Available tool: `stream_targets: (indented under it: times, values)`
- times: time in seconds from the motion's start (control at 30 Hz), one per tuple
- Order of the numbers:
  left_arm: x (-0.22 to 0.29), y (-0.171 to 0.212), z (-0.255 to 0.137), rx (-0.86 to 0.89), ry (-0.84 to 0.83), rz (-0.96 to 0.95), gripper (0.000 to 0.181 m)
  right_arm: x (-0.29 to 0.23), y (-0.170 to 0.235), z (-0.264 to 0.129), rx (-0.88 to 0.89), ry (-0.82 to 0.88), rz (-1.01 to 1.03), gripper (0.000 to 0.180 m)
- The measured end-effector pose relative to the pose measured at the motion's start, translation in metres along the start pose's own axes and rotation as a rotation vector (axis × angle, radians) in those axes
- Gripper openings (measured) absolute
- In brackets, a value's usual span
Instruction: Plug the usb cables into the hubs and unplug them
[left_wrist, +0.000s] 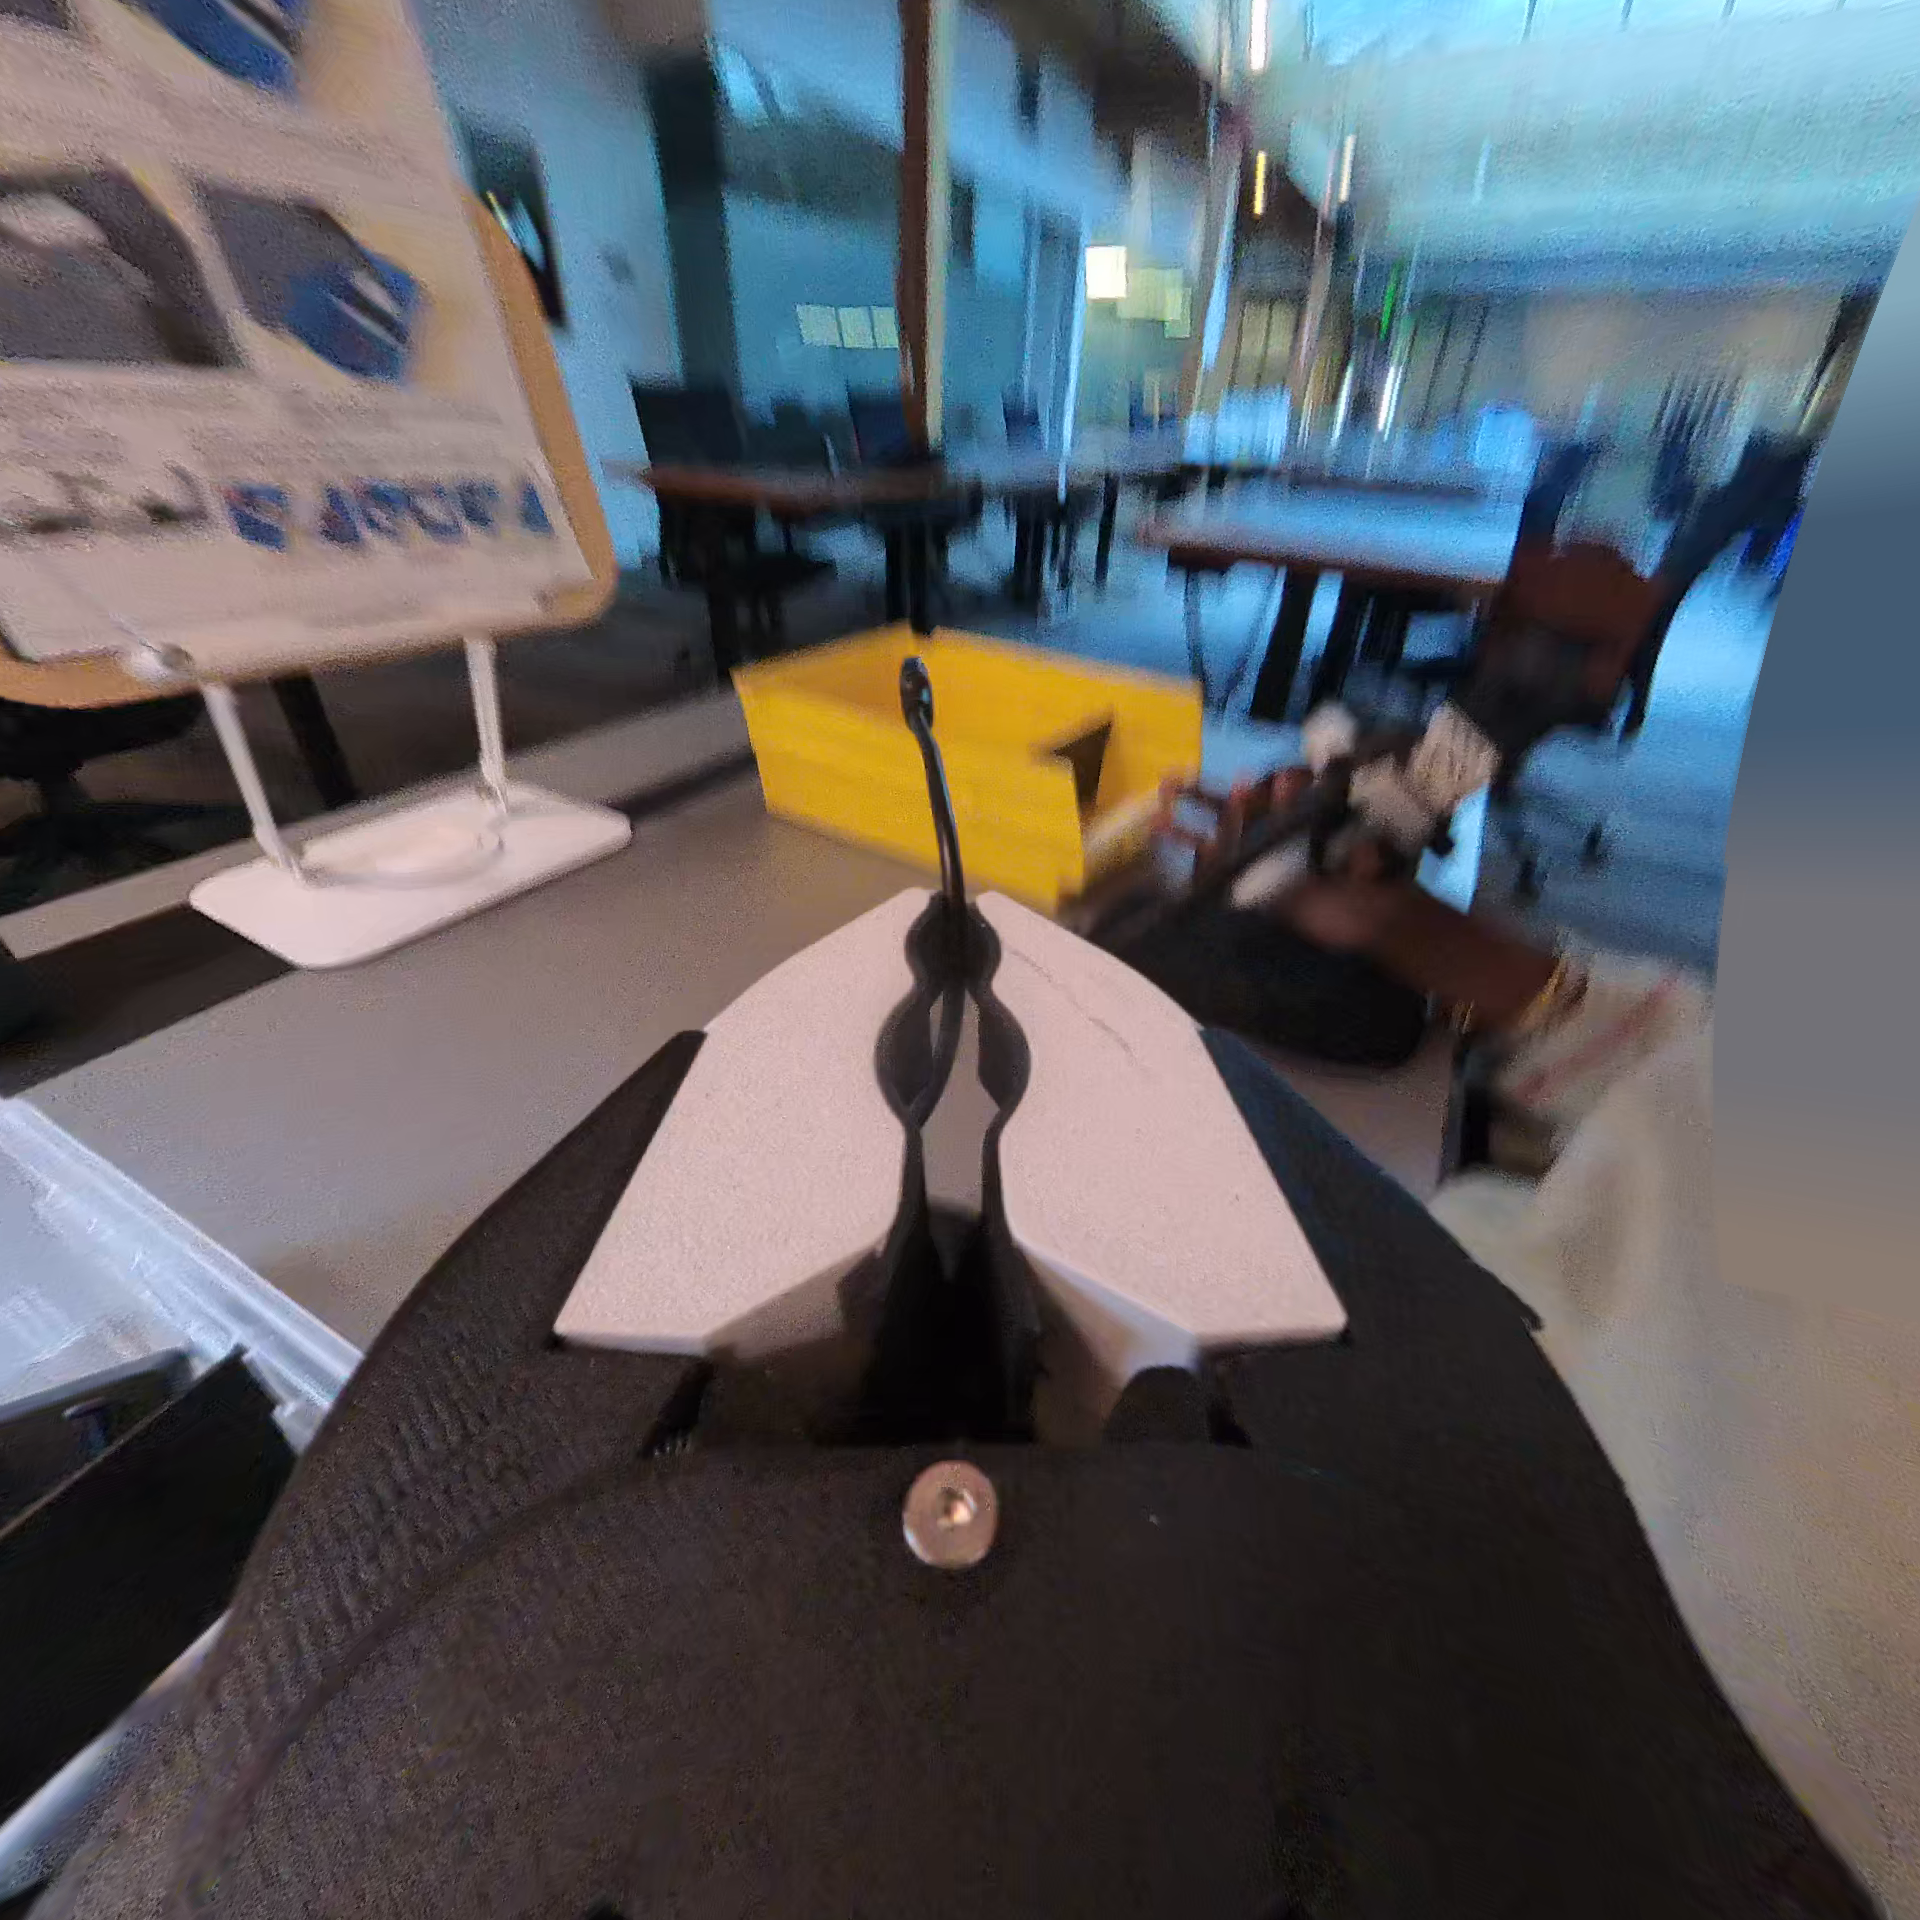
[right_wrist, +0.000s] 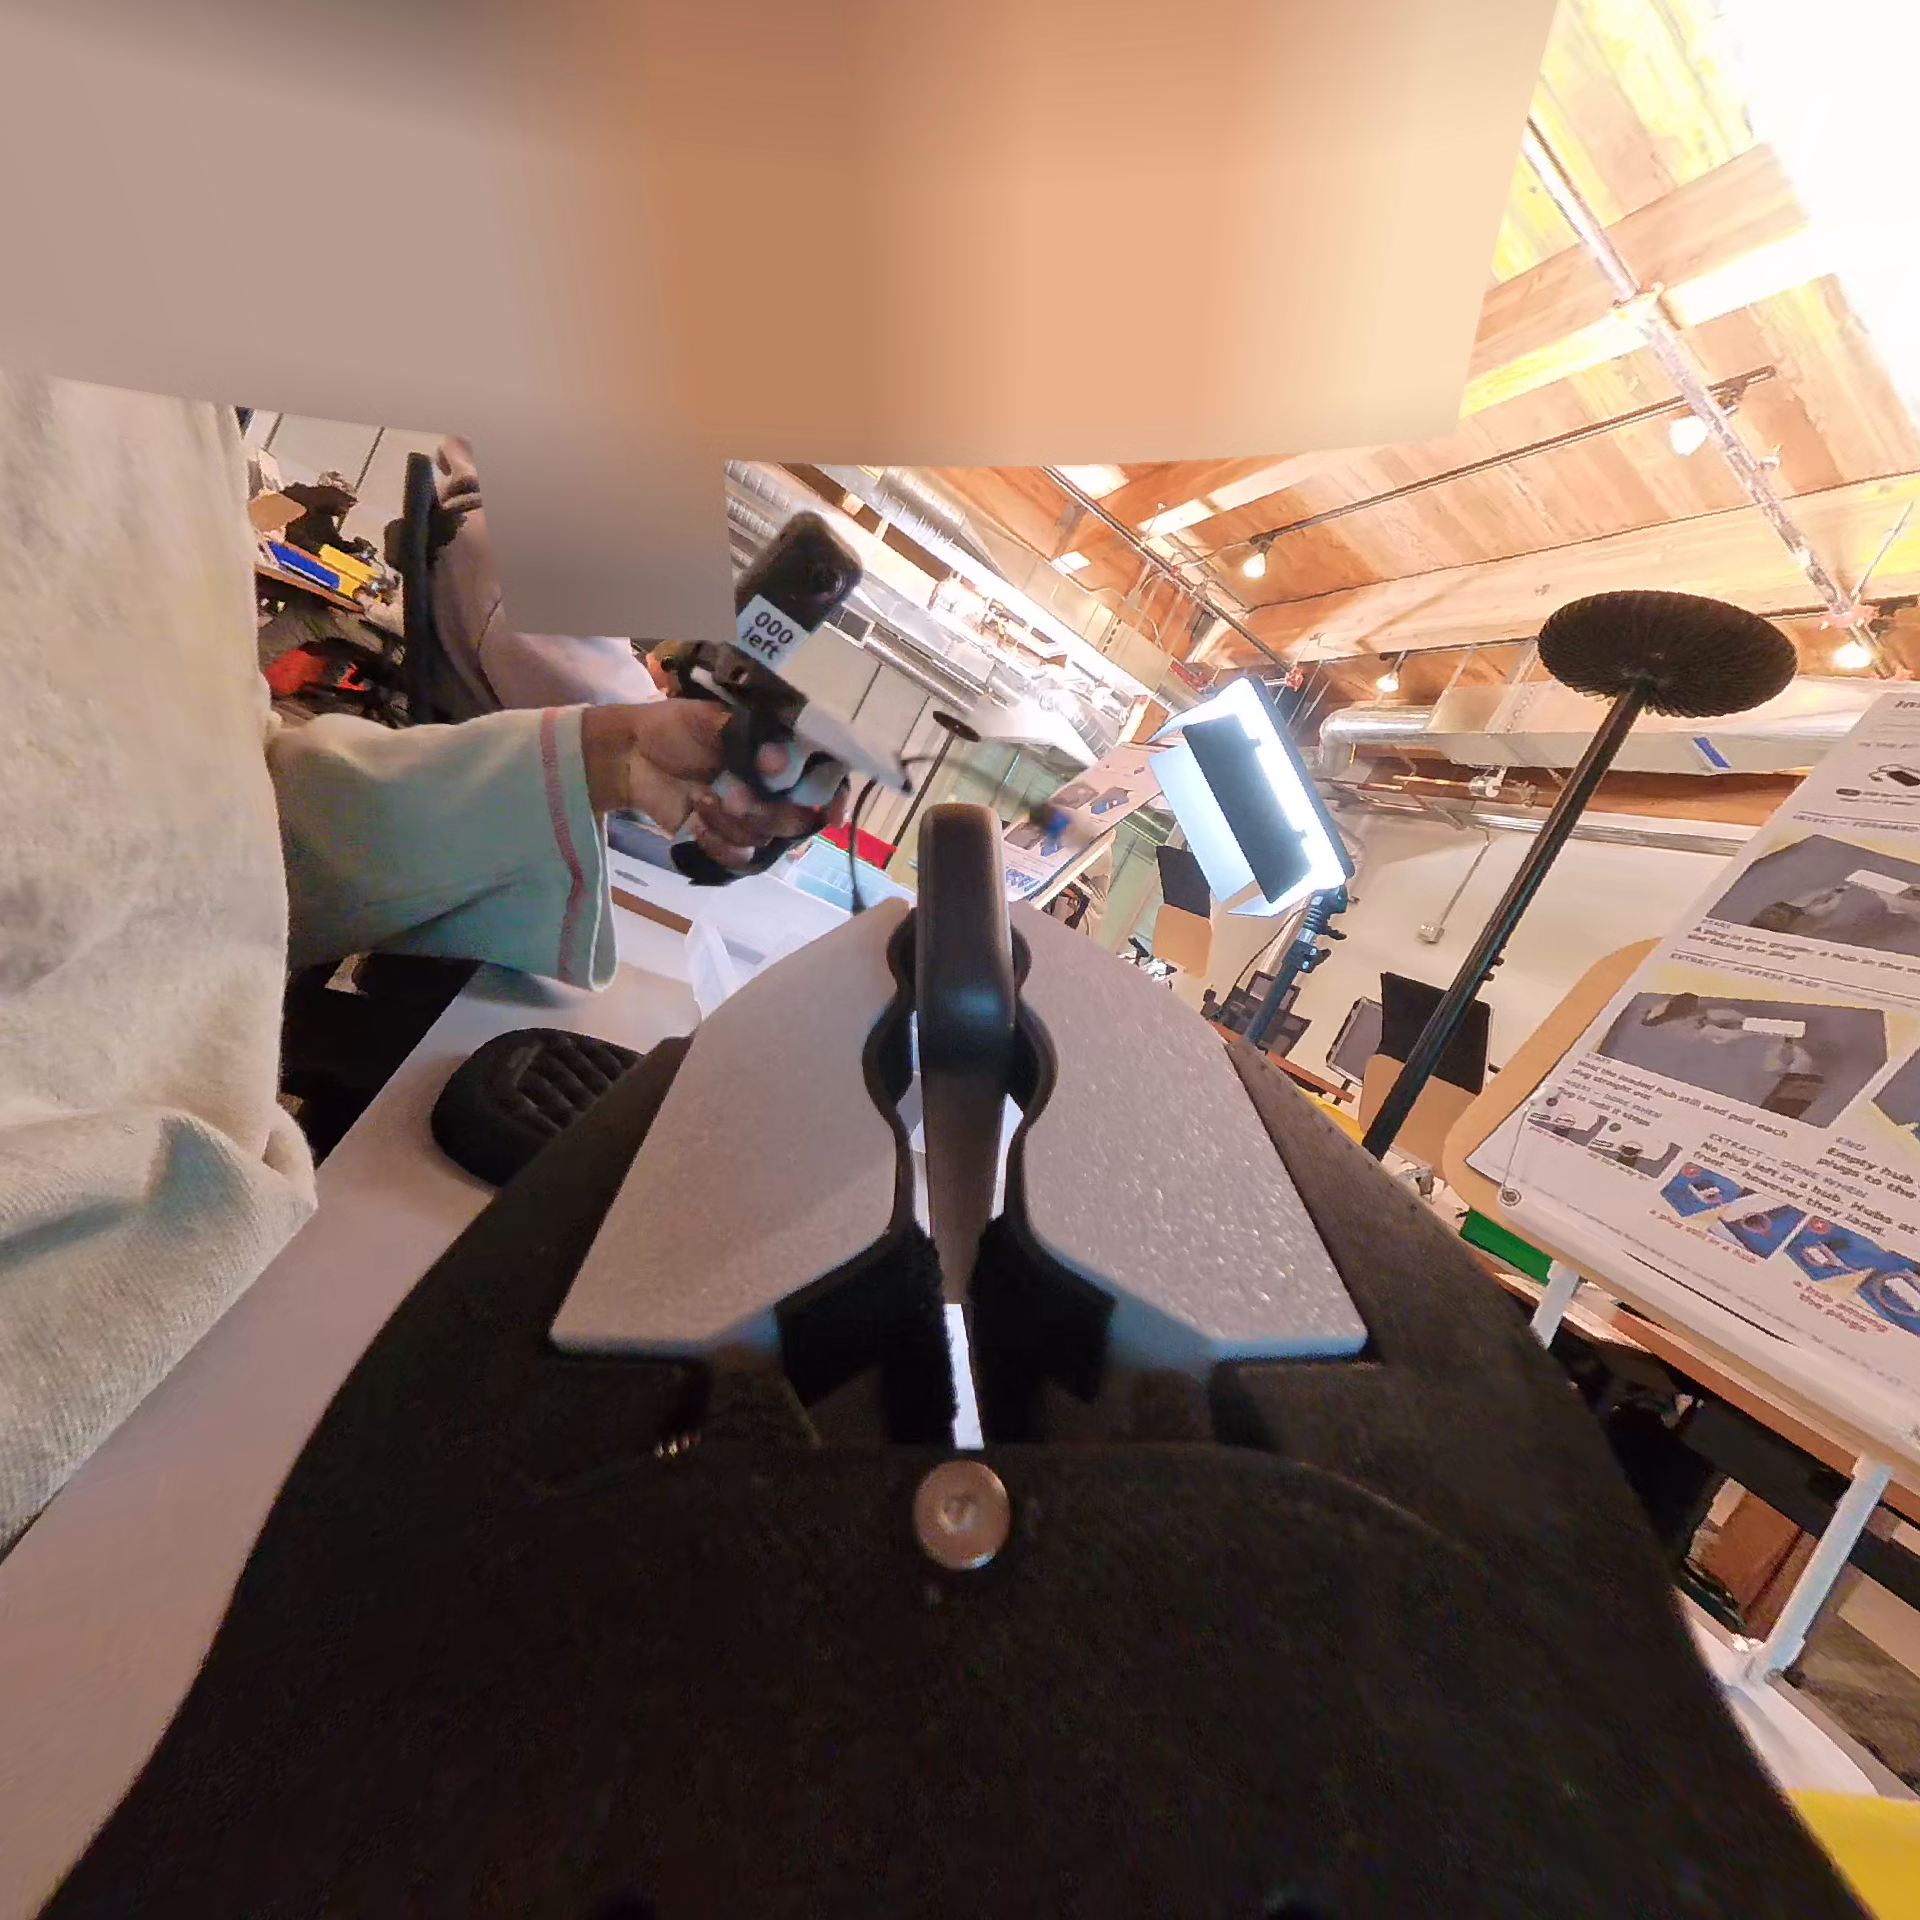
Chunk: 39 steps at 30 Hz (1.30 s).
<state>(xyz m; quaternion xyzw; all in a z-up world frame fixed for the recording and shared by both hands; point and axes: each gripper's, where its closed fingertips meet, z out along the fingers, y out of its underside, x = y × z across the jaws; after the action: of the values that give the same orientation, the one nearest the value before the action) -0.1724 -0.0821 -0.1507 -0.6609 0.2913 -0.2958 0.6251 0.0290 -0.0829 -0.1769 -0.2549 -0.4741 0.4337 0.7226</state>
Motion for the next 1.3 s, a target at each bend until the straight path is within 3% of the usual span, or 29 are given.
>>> stream_targets:
  times: [0.1,0.23,0.33,0.43,0.53,0.6,0.73,0.83,0.97,1.1,1.3]
  values:
    - [0.020,0.056,0.019,-0.357,-0.028,0.387,0.004,0.001,0.000,0.000,0.002,0.003,-0.001,0.013]
    - [0.015,0.112,0.014,-0.732,-0.092,0.913,0.003,0.000,-0.001,-0.001,0.004,0.004,-0.001,0.012]
    - [0.022,0.144,0.003,-0.874,-0.010,1.027,0.003,-0.001,-0.001,-0.001,0.001,-0.003,-0.002,0.013]
    - [0.029,0.154,0.000,-0.830,0.010,0.902,0.010,-0.002,0.001,0.000,-0.006,-0.012,-0.005,0.013]
    - [0.024,0.144,-0.001,-0.778,-0.067,0.722,0.051,-0.003,0.002,0.001,-0.014,-0.018,-0.008,0.013]
    - [0.027,0.131,0.003,-0.693,-0.088,0.604,0.054,-0.004,0.004,0.002,-0.023,-0.024,-0.011,0.013]
    - [0.034,0.132,-0.003,-0.756,-0.022,0.521,0.072,-0.007,0.005,0.002,-0.031,-0.036,-0.017,0.011]
    - [0.045,0.121,0.006,-0.684,0.034,0.444,0.077,-0.007,0.004,0.003,-0.029,-0.039,-0.014,0.013]
    - [0.029,0.095,0.028,-0.570,-0.076,0.655,0.071,-0.008,0.005,0.004,-0.031,-0.048,-0.014,0.013]
    - [0.088,0.079,0.090,-0.296,0.098,0.812,0.062,-0.015,0.004,0.005,-0.028,-0.080,-0.015,0.013]
    - [0.119,0.092,0.161,-0.169,0.142,0.927,0.058,-0.025,0.003,0.006,-0.014,-0.145,-0.004,0.013]
